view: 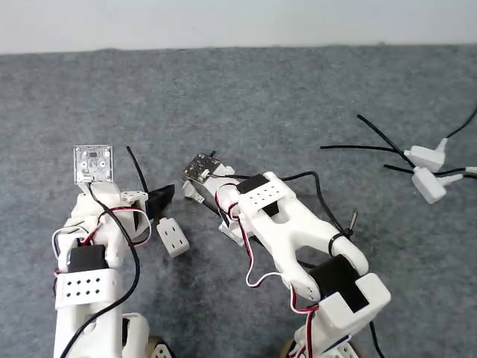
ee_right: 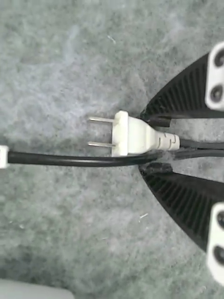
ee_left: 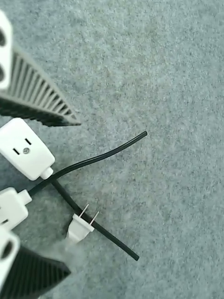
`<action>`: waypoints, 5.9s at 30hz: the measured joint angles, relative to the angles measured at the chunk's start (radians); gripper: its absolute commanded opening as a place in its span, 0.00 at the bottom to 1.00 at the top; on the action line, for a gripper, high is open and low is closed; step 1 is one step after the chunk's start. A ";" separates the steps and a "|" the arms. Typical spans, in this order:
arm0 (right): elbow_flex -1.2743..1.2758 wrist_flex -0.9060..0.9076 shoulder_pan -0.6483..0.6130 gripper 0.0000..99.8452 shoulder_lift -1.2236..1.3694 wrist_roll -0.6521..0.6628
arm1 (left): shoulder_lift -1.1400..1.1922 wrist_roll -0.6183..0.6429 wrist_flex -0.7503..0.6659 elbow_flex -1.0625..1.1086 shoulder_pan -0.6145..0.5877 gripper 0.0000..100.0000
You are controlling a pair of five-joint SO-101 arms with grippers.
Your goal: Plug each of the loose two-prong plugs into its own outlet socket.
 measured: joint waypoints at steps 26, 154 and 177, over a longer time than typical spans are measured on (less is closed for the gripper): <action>0.000 0.005 0.129 0.15 -0.051 -0.230 | 0.000 0.000 0.000 0.000 0.000 0.41; -0.293 0.546 0.021 0.01 -0.758 0.035 | -0.020 -0.081 0.683 -0.861 0.213 0.41; -0.293 0.552 0.023 0.01 -0.758 0.035 | -0.025 -0.203 0.773 -0.910 0.505 0.41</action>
